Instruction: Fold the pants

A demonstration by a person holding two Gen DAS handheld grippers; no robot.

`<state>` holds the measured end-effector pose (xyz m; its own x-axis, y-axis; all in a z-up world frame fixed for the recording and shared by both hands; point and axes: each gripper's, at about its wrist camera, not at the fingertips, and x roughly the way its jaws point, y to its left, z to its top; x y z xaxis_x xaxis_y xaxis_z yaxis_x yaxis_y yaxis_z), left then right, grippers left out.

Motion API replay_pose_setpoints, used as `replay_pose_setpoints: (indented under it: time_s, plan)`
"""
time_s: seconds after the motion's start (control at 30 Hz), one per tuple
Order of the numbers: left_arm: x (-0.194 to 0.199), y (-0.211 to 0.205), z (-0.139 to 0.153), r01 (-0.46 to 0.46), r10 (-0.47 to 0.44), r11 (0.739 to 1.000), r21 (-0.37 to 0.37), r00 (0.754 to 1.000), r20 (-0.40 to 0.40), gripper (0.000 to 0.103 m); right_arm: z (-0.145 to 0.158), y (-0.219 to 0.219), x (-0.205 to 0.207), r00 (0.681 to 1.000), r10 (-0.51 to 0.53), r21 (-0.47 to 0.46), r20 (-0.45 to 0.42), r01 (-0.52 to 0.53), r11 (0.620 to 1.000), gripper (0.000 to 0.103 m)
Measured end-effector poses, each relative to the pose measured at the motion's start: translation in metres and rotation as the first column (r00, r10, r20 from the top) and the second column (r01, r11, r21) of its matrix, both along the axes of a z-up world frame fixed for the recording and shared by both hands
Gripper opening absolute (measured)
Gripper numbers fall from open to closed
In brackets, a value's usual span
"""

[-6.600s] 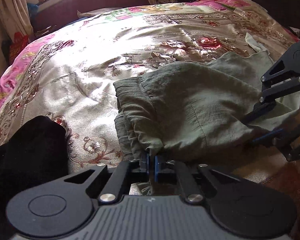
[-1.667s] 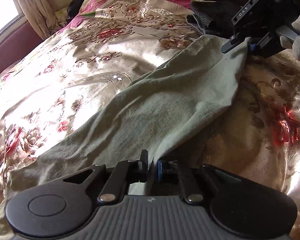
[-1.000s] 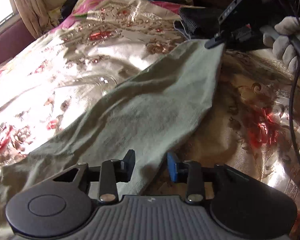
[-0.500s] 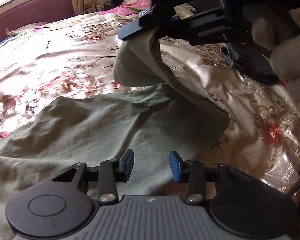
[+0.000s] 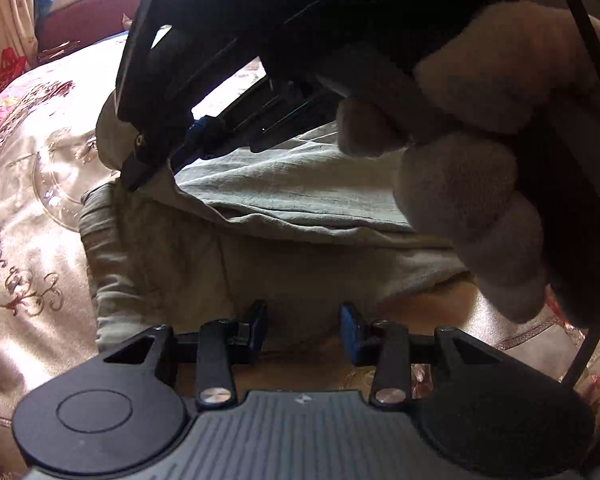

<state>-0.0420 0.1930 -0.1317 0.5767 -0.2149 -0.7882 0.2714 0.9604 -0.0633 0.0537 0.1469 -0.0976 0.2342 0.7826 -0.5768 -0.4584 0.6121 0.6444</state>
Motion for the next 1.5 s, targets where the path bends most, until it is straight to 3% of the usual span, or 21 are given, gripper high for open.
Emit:
replay_pose_setpoints:
  time_s: [0.23, 0.37, 0.47, 0.63, 0.77, 0.87, 0.97, 1.03, 1.2, 1.33, 1.5]
  plan:
    - [-0.011, 0.006, 0.003, -0.021, 0.02, 1.0, -0.019, 0.999, -0.029, 0.054, -0.014, 0.025, -0.025, 0.982, 0.179, -0.181, 0.067, -0.164, 0.97, 0.012]
    - [-0.024, 0.014, 0.007, -0.006, 0.006, 1.0, 0.011, 0.998, -0.056, 0.054, -0.019, 0.021, -0.033, 0.956, 0.29, -0.208, 0.033, -0.277, 0.938, 0.015]
    - [-0.033, 0.017, 0.014, -0.002, 0.006, 0.998, 0.062, 0.998, -0.061, 0.054, -0.013, 0.005, -0.039, 0.951, 0.308, -0.198, 0.037, -0.295, 0.935, 0.015]
    - [-0.021, 0.038, 0.038, -0.062, 0.062, 0.995, 0.075, 0.998, 0.007, 0.054, -0.005, -0.054, -0.038, 0.983, 0.181, -0.237, 0.014, -0.172, 0.956, 0.016]
    - [0.016, 0.053, 0.042, -0.125, 0.122, 0.992, 0.034, 0.99, 0.074, 0.054, -0.013, -0.117, -0.043, 0.999, 0.012, -0.34, -0.03, -0.022, 0.94, 0.017]
    - [0.038, 0.045, 0.033, -0.116, 0.11, 0.992, 0.049, 0.988, 0.109, 0.054, -0.029, -0.158, -0.047, 0.991, -0.109, -0.42, -0.075, 0.068, 0.905, 0.019]
    - [0.053, 0.025, 0.023, -0.078, 0.068, 0.992, 0.096, 0.992, 0.104, 0.054, -0.045, -0.19, -0.051, 0.962, -0.216, -0.397, -0.164, 0.136, 0.908, 0.019]
    - [0.055, 0.016, 0.016, -0.067, 0.055, 0.99, 0.126, 0.994, 0.094, 0.054, -0.045, -0.197, -0.053, 0.963, -0.231, -0.39, -0.139, 0.161, 0.907, 0.019]
    - [0.054, 0.006, -0.015, -0.053, 0.057, 0.981, 0.189, 0.998, -0.015, 0.056, -0.028, -0.194, -0.027, 0.976, -0.218, -0.328, 0.026, 0.214, 0.92, 0.019]
    - [0.05, 0.009, -0.004, -0.05, 0.056, 0.975, 0.218, 0.998, -0.022, 0.057, -0.018, -0.192, -0.004, 0.986, -0.165, -0.315, 0.013, 0.161, 0.935, 0.019]
    - [0.045, 0.021, 0.002, -0.016, 0.029, 0.967, 0.256, 0.998, -0.048, 0.058, -0.002, -0.202, -0.035, 0.999, -0.029, -0.357, -0.032, 0.016, 0.934, 0.028]
